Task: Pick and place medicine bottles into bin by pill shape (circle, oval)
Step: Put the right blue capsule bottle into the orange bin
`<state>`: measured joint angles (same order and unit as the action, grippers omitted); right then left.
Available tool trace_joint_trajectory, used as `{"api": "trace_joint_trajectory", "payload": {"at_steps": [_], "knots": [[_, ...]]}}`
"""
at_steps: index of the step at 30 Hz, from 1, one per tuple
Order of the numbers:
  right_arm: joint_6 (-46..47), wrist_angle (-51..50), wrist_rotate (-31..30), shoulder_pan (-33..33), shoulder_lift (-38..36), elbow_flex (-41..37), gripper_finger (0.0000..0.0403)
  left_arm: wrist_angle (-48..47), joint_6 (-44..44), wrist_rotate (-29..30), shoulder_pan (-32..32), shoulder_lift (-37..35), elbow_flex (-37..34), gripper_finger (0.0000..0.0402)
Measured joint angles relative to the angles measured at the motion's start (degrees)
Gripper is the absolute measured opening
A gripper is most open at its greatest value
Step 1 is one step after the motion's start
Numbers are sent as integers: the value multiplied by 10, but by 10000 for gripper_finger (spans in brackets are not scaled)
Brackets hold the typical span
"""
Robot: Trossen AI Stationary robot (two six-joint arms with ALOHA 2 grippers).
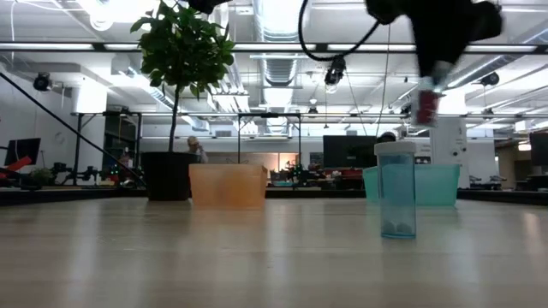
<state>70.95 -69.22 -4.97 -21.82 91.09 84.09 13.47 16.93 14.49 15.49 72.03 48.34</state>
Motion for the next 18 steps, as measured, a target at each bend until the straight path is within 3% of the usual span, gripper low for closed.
{"api": "trace_joint_trajectory", "payload": {"at_steps": [10,18], "knots": [[-223,116,-8,135,-20,6,115,-38,34,50,-1,-36,-2,132],[-381,138,-7,220,26,94,115,-36,60,60,-5,-99,-43,132]]}}
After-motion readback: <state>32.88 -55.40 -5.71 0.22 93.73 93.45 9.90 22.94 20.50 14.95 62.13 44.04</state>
